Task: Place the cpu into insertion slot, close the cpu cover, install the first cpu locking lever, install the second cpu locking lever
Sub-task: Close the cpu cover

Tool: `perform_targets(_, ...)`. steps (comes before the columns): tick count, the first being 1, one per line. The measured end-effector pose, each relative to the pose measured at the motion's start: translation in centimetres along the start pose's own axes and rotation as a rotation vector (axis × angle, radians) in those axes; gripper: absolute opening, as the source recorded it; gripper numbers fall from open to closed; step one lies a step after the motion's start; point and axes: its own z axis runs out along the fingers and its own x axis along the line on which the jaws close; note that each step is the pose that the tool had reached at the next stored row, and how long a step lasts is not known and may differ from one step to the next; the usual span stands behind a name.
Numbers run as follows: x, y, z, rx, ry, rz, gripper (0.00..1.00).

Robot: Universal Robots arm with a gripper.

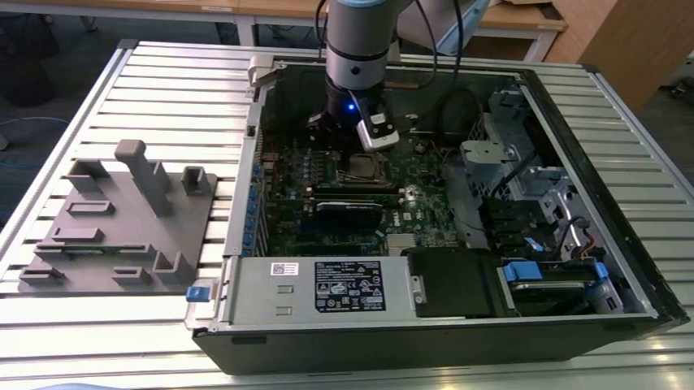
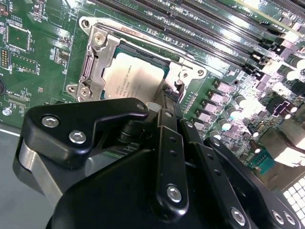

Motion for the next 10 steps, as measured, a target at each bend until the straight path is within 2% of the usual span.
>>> perform_targets(10,0.15,-0.04,0.10,-0.0002,-0.0010,0.000,0.10)
